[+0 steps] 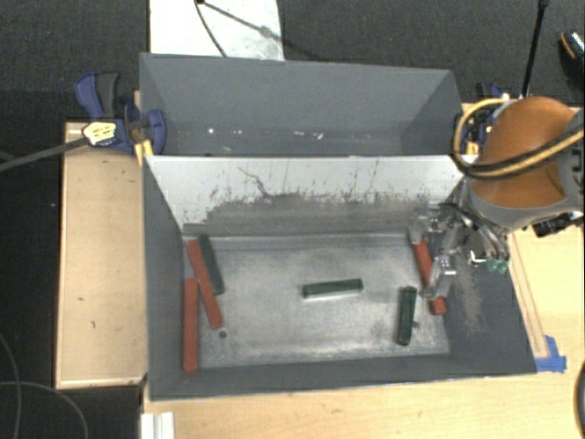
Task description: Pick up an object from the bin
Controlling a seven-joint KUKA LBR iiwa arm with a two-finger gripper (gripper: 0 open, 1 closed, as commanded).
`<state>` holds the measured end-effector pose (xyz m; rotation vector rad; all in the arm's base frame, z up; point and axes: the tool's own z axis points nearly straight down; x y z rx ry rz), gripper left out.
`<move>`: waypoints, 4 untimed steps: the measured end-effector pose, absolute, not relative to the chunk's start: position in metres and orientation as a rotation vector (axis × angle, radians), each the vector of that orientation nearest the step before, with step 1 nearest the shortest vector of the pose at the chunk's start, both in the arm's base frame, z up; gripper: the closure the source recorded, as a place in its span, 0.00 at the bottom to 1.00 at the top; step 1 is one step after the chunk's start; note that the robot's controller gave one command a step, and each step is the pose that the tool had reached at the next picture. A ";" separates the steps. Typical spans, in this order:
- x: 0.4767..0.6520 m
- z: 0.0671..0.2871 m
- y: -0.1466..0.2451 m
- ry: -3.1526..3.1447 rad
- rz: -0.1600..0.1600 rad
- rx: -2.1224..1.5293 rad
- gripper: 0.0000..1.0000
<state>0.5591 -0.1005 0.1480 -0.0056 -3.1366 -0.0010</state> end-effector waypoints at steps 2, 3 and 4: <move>0.504 0.101 -0.077 -2.903 0.001 1.214 0.00; 0.517 0.115 -0.071 -2.763 0.001 1.506 0.00; 0.509 0.069 -0.091 -2.526 -0.003 1.866 0.00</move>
Offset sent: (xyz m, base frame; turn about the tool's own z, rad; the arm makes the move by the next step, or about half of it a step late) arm -0.0412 0.0068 -0.0780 -0.4732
